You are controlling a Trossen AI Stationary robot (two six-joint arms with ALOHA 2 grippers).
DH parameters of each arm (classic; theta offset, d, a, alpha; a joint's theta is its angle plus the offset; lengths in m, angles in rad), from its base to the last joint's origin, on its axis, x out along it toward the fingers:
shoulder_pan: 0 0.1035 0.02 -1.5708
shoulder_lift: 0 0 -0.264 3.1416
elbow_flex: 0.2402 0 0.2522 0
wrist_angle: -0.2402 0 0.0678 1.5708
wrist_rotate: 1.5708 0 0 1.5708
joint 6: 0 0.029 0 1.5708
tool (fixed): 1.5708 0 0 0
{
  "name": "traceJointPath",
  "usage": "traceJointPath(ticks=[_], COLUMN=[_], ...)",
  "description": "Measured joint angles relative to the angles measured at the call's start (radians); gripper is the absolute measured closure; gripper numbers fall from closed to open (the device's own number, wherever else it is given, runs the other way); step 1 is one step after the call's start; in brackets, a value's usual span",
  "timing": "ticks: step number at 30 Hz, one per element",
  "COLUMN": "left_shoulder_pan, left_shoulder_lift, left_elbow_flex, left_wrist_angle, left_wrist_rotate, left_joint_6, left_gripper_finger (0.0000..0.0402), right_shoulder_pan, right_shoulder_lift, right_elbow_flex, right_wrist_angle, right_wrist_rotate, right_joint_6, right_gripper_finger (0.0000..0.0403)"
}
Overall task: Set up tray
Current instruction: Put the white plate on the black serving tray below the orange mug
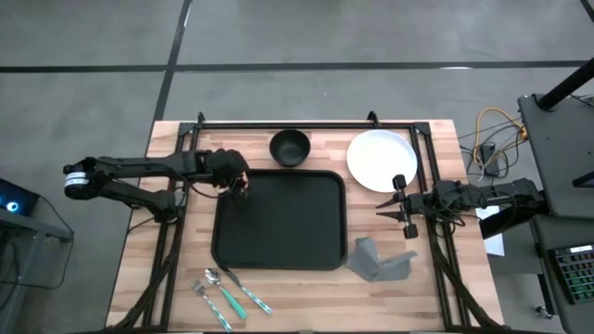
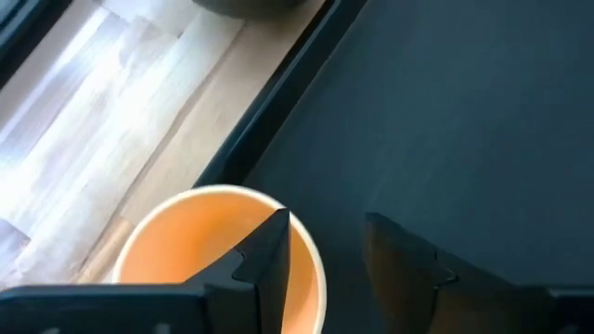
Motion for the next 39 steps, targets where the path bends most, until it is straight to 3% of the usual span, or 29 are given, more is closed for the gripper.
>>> traceJointPath(ticks=[15,19,32,39], left_shoulder_pan=[-0.001,-0.011,-0.237,-0.296], left_shoulder_lift=[0.0,0.0,0.0,-0.001], left_elbow_flex=[0.006,0.038,0.099,0.102], left_wrist_angle=[0.036,0.04,0.128,0.136], left_wrist_rotate=[0.008,0.093,0.109,0.1], left_joint_6=[-0.051,-0.045,-0.042,0.007], left_gripper_finger=[0.0283,0.0283,0.0283,0.0283], right_shoulder_pan=[0.0,0.0,0.0,0.0], right_shoulder_lift=[0.0,0.0,0.0,0.0], right_elbow_flex=[0.0,0.0,0.0,0.0], right_wrist_angle=[0.0,0.0,0.0,0.0], right_wrist_rotate=[0.0,0.0,0.0,0.0], right_joint_6=[0.0,0.0,0.0,0.0], right_gripper_finger=[0.0335,0.0335,0.0335,0.0335])
